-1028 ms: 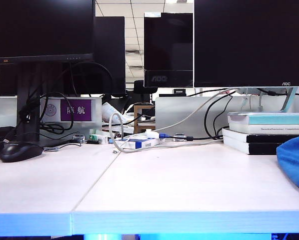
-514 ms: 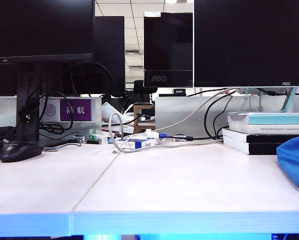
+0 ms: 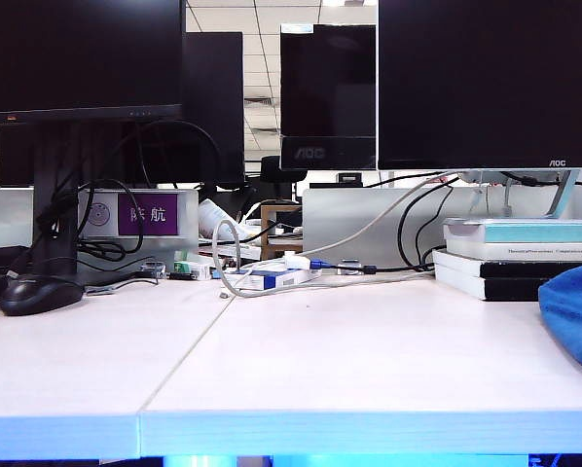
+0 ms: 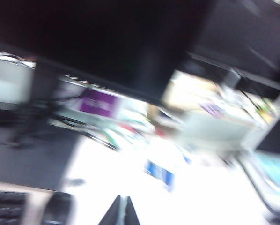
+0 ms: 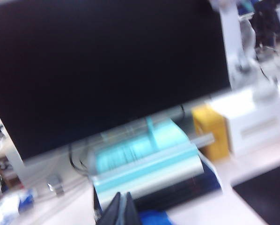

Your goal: Wipe the table from right to left using the rag.

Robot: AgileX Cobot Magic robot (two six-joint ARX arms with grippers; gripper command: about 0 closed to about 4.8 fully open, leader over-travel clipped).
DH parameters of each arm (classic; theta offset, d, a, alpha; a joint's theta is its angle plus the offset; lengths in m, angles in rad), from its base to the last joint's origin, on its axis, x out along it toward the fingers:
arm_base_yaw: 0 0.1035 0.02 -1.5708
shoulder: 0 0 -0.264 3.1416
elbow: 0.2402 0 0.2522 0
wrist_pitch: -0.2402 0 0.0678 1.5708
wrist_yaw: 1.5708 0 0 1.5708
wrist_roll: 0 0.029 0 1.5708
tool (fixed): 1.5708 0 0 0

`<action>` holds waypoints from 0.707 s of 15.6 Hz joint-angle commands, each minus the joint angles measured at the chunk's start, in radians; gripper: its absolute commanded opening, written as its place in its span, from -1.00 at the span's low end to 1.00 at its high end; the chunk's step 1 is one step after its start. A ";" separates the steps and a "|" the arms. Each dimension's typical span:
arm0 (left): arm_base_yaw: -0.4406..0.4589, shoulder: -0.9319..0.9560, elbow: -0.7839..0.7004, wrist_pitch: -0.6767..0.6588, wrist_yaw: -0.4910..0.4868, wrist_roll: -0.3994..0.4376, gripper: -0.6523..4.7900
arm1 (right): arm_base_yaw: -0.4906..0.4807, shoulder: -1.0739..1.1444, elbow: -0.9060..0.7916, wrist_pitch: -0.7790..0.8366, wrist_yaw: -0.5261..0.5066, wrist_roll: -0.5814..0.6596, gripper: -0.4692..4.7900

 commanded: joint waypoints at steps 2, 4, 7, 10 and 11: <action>-0.001 0.284 0.517 -0.387 0.257 0.132 -0.78 | 0.001 0.334 0.342 -0.066 -0.001 0.000 -0.83; -0.002 0.346 0.668 -0.463 0.334 0.152 -0.78 | 0.002 0.483 0.509 -0.164 -0.002 -0.016 -0.83; -0.068 0.359 0.743 -0.482 0.401 0.165 -0.78 | 0.002 0.644 0.678 -0.299 -0.053 -0.054 -0.83; -0.201 0.364 0.747 -0.489 0.404 0.168 -0.78 | 0.002 0.763 0.770 -0.473 -0.089 -0.061 -0.83; -0.267 0.371 0.747 -0.501 0.403 0.188 -0.78 | 0.002 0.789 0.774 -0.503 -0.104 -0.081 -0.83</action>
